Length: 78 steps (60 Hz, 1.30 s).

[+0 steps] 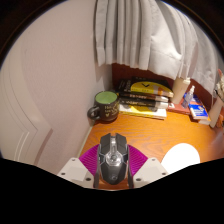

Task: Arrange mouse

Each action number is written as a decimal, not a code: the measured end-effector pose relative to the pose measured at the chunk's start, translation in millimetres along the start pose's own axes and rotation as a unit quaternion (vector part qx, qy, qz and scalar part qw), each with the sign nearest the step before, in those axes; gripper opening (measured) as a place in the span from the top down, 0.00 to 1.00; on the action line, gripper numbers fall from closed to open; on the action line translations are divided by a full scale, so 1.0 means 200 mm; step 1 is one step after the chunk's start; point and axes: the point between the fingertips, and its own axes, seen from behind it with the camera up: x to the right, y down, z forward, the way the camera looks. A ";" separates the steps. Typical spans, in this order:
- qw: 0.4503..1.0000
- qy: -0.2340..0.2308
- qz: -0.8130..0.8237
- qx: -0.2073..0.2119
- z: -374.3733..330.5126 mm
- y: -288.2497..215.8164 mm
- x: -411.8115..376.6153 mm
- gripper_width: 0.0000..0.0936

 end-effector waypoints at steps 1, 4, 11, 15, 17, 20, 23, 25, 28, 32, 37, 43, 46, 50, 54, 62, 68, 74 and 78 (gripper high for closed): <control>1.000 0.001 0.000 0.005 -0.04 -0.04 0.02 0.58; 1.000 0.002 -0.002 0.027 -0.16 -0.16 0.09 0.58; 0.996 0.016 0.000 0.084 -0.45 -0.42 0.34 0.58; 0.994 0.027 0.002 0.110 -0.61 -0.53 0.51 0.58; 0.992 0.032 0.001 0.121 -0.67 -0.57 0.60 0.58; 0.990 0.045 0.001 0.132 -0.73 -0.59 0.73 0.58; 0.990 0.056 -0.001 0.132 -0.79 -0.59 0.87 0.58; 0.989 0.067 0.002 0.134 -0.81 -0.58 0.96 0.58; 0.987 0.079 0.014 0.137 -0.81 -0.53 1.08 0.58; 0.990 0.079 0.031 0.116 -0.75 -0.41 1.20 0.58; 0.992 0.091 0.035 0.081 -0.65 -0.21 1.32 0.58; 0.995 0.092 0.037 0.032 -0.50 0.04 1.37 0.58; 0.996 0.084 0.040 0.011 -0.42 0.16 1.36 0.58; 0.996 0.078 0.047 -0.013 -0.33 0.29 1.35 0.58; 0.995 0.075 0.054 -0.027 -0.26 0.39 1.35 0.58; 0.994 0.070 0.069 -0.043 -0.16 0.51 1.32 0.58; 0.995 0.073 0.047 -0.043 -0.14 0.51 1.32 0.55; 0.996 0.071 0.041 -0.043 -0.13 0.51 1.32 0.48; 0.995 0.070 0.049 -0.044 -0.12 0.51 1.32 0.41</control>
